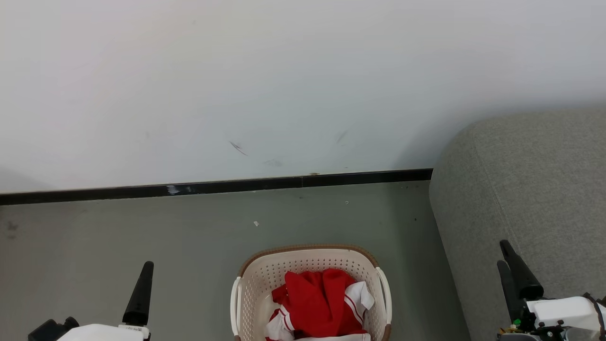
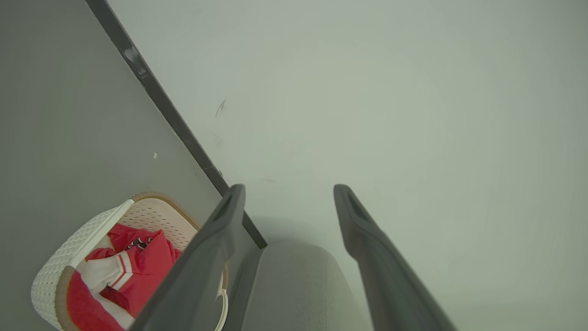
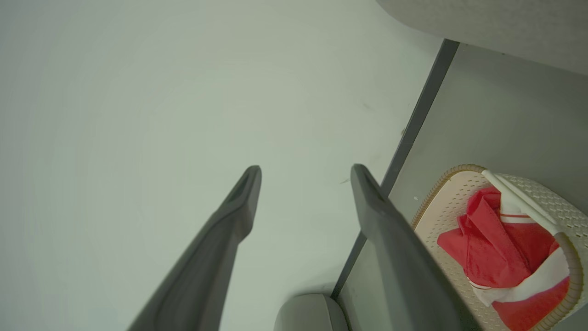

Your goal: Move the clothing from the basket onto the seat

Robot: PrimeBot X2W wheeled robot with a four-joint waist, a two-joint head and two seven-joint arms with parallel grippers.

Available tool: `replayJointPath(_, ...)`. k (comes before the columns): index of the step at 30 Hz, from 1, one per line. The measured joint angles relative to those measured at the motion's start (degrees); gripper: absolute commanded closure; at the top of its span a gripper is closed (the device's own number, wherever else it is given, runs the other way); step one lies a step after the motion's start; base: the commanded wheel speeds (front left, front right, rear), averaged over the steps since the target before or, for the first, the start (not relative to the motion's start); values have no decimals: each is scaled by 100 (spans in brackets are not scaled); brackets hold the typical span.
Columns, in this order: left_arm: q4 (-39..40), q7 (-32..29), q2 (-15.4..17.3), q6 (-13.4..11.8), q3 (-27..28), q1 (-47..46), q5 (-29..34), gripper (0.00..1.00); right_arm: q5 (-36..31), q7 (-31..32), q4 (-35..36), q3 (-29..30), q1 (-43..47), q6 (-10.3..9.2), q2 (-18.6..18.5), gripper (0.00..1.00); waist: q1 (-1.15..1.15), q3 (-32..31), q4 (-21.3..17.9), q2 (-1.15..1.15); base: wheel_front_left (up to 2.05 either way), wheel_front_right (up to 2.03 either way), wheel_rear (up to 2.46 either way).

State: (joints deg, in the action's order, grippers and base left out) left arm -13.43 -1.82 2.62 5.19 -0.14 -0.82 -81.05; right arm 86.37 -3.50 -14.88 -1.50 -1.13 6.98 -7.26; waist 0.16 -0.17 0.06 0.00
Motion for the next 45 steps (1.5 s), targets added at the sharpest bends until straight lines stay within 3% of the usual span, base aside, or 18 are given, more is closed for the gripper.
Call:
replayJointPath(8, 51, 144, 112, -27, -175, -13, 621, 0, -719, -74, 146, 11, 4, 0, 13, 0, 21, -24, 12, 0, 0, 0, 0)
replayJointPath(20, 322, 399, 286, -404, -520, -102, 2198, 0, -2570, -252, 332, -92, 199, 1, 83, 0, 35, -70, 33, 0, 0, 0, 0)
replayJointPath(45, 444, 892, 498, -1169, -1256, -53, 4786, 0, -5577, -567, 500, 92, 453, 7, 312, 0, -10, -45, 29, 0, 0, 0, 0)
